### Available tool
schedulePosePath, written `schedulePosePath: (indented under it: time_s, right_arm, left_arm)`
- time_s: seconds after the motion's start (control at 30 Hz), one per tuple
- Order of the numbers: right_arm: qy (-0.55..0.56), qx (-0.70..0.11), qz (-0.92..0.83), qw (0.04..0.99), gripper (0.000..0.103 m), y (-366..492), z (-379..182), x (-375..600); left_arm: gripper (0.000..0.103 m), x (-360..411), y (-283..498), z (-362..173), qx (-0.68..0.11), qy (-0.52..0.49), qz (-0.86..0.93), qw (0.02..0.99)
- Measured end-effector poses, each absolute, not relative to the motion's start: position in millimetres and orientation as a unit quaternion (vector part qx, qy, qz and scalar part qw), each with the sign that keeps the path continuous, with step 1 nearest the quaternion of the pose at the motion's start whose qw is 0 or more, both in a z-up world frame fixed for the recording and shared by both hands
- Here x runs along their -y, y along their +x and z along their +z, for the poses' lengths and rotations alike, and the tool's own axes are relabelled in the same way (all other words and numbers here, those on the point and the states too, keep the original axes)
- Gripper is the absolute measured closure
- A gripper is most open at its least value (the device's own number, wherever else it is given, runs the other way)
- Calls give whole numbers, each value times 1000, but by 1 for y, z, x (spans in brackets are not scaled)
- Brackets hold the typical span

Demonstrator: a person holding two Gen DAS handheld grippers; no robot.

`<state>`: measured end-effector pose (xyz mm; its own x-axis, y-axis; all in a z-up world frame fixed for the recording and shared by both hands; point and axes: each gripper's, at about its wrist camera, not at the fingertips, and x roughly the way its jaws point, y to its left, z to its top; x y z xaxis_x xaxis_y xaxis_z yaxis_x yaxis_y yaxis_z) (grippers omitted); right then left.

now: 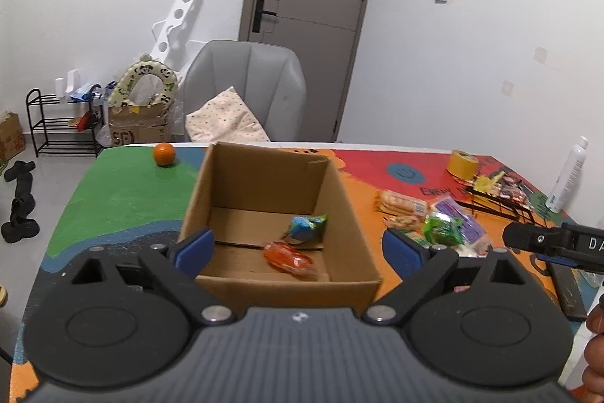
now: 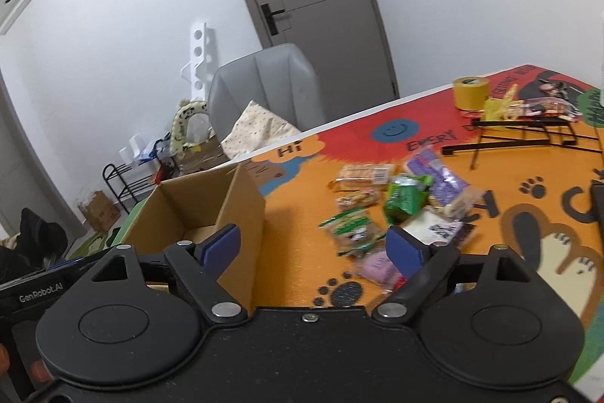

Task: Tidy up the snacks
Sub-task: 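Grasp the red snack bar with the left tool while the right tool grasps the blue candy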

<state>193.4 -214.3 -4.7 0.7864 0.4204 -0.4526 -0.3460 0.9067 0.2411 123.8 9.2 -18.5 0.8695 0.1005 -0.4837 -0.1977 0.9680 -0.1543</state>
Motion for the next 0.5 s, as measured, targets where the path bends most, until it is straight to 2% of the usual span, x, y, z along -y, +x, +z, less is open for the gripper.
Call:
schedulePosePath:
  time_s: [0.5]
  right_arm:
    - [100, -256, 170, 946, 17, 190, -14, 262]
  left_arm:
    - [8, 34, 124, -17, -238, -83, 33, 967]
